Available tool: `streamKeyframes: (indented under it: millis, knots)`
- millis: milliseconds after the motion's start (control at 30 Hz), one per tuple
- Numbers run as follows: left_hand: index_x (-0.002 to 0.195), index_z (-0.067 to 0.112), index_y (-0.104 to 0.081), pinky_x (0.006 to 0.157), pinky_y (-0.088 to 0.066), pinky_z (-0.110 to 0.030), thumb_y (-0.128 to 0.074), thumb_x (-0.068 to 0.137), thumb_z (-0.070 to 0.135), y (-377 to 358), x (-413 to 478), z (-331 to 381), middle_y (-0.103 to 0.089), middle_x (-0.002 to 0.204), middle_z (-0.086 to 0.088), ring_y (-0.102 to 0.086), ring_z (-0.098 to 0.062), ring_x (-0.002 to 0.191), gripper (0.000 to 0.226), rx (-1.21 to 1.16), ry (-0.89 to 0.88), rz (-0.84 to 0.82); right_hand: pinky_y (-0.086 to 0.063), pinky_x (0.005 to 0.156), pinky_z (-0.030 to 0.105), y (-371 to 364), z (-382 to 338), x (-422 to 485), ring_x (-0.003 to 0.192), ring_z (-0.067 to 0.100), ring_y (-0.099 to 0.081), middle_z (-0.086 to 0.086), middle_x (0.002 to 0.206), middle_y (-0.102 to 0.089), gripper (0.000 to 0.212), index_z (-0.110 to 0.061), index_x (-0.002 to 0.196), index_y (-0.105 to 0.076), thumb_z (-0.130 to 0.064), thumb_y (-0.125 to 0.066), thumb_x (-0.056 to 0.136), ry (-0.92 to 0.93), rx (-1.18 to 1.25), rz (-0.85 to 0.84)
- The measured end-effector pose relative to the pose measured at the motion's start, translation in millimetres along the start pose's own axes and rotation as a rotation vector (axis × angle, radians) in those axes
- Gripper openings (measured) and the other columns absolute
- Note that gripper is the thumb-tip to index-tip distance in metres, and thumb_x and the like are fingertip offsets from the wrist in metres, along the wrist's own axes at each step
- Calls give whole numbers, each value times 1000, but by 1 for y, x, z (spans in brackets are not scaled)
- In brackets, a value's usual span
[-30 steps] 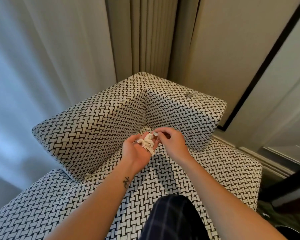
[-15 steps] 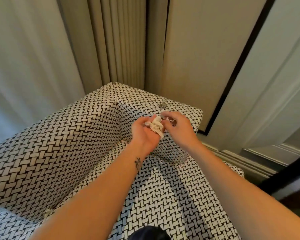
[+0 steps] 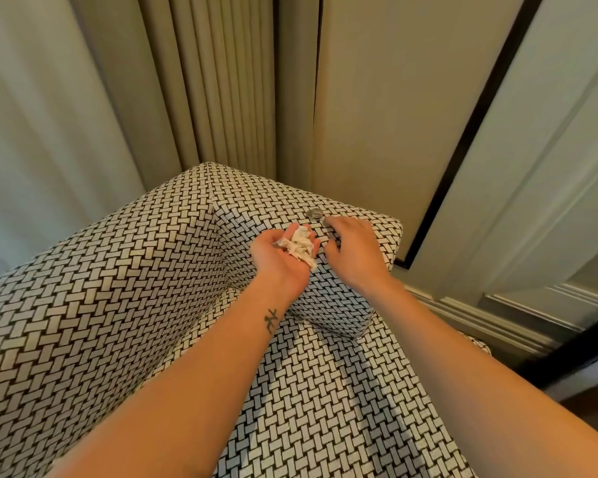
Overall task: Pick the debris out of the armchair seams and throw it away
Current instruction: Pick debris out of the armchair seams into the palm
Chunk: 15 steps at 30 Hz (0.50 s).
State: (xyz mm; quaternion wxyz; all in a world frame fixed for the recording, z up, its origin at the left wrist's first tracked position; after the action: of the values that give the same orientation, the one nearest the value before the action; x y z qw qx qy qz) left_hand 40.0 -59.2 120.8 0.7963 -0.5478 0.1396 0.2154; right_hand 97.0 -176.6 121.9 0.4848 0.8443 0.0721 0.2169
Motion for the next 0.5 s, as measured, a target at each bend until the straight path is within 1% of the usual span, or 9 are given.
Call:
streamKeyframes:
  millis: [100, 233, 333, 400, 467, 500]
  knots:
    - [117, -2, -62, 106, -50, -41, -41, 96, 15, -2, -3, -1, -63, 119, -22, -57, -32, 105, 35, 10, 7, -5, -27, 116, 41, 0, -3, -1, 140, 25, -35, 0, 150, -49, 48, -17, 148, -48, -24, -47, 101, 8, -119, -21]
    - [117, -4, -61, 107, -49, -43, -41, 97, 17, -1, -12, -2, -61, 125, -24, -57, -34, 109, 35, 13, 26, -31, -26, 117, 41, 2, -4, -8, 142, 25, -32, 3, 154, -44, 55, -18, 154, -39, -24, -50, 100, 5, -70, -82]
    - [124, -4, -60, 108, -48, -43, -41, 98, 17, 3, -24, -7, -61, 126, -24, -57, -34, 109, 38, 30, 32, -34, -25, 120, 41, 12, -8, -24, 143, 26, -30, 6, 155, -41, 62, -17, 157, -32, -20, -53, 99, 25, -21, -134]
    - [128, -4, -58, 108, -48, -42, -41, 98, 17, 6, -34, -15, -60, 130, -24, -57, -33, 110, 41, 47, 50, -44, -28, 120, 42, 18, -7, -40, 144, 26, -32, 6, 155, -43, 59, -16, 156, -35, -22, -53, 100, -8, 29, -148]
    - [126, -5, -59, 108, -47, -41, -41, 98, 17, 8, -48, -26, -60, 131, -24, -57, -33, 110, 40, 54, 74, -53, -35, 117, 46, 26, -3, -59, 142, 25, -37, 5, 152, -47, 55, -17, 152, -40, -31, -53, 101, -53, 84, -134]
    - [124, -5, -60, 110, -45, -41, -41, 98, 17, 9, -52, -32, -60, 131, -24, -57, -33, 110, 39, 58, 85, -60, -38, 115, 46, 30, -4, -67, 140, 24, -40, 5, 150, -49, 52, -17, 150, -43, -33, -53, 102, -60, 107, -117]
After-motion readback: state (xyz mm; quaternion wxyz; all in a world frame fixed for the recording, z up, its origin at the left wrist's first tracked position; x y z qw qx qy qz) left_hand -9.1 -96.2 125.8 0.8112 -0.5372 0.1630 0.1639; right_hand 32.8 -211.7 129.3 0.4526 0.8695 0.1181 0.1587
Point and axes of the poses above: each hand's wrist, its own x-axis towards the middle knuckle, its own y-axis out of the back of the hand, z = x × y, the point moved 3 cm from there along x, towards the middle knuckle
